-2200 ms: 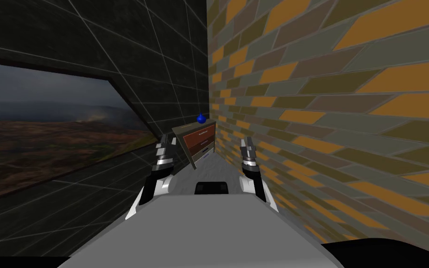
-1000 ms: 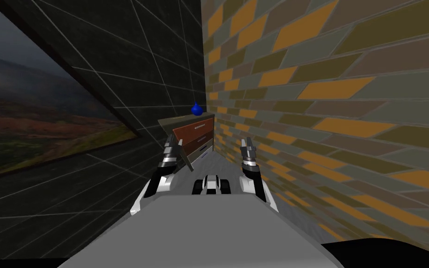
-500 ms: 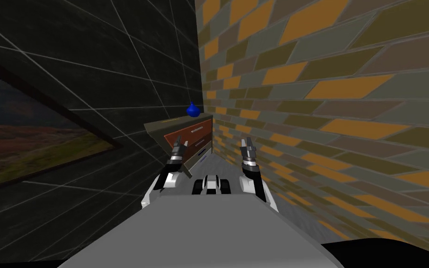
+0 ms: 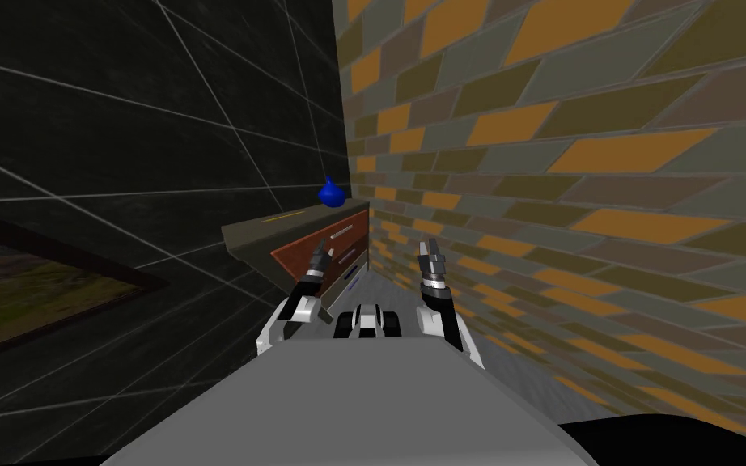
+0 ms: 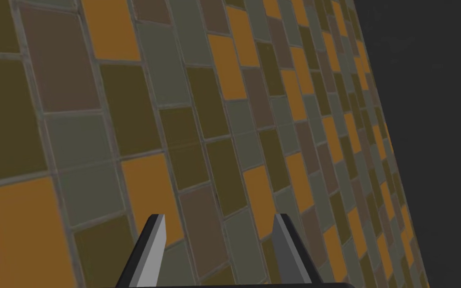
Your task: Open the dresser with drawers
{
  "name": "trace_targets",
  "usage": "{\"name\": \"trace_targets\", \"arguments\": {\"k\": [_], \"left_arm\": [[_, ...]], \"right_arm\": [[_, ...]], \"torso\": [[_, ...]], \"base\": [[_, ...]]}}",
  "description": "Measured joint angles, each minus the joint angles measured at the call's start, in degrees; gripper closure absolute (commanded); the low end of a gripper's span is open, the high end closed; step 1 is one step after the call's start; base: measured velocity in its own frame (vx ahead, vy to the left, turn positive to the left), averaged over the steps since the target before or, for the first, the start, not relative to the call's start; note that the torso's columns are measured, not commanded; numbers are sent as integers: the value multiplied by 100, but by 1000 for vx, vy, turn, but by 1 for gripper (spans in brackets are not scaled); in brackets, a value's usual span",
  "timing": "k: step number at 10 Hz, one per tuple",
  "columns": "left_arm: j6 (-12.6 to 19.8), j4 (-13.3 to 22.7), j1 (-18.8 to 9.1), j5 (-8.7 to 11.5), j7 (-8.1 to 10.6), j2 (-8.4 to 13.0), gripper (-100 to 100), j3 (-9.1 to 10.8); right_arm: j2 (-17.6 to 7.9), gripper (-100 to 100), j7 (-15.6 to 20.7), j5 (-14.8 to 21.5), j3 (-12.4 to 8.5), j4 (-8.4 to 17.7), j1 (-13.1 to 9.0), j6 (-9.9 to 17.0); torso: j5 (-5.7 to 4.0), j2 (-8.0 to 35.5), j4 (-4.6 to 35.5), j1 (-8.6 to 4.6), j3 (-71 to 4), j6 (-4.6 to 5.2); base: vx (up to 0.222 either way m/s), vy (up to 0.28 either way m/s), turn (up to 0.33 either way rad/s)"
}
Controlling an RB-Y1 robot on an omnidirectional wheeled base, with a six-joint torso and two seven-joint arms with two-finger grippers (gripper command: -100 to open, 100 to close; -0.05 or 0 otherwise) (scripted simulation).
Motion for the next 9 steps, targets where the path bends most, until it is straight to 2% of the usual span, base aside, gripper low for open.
{"name": "trace_targets", "arguments": {"k": [2,4,5,7,9], "left_arm": [[118,120,-72,-18,12,56,-100,-61],[289,-90,-49,1,27,64,-100,-42],[313,-103,-50,1,27,63,100,-42],[216,-18,-55,-8,20,59,100,-50],[285,-133,-10,-16,10,44,100,-76]], "right_arm": [[1,0,0,0,0,0,-1,0],[2,0,0,0,1,0,0,0],[2,0,0,0,1,0,-1,0],[2,0,0,0,1,1,-3,1],[4,0,0,0,3,0,-3,0]], "torso": [[-3,36,9,-15,20,-3],[-4,5,2,-13,4,0],[1,17,3,1,8,0],[6,21,3,12,16,5],[-11,9,1,-35,5,1]], "base": [[77,39,-12],[102,-4,-2],[-64,5,0],[-47,-66,7],[-89,-201,15]]}}
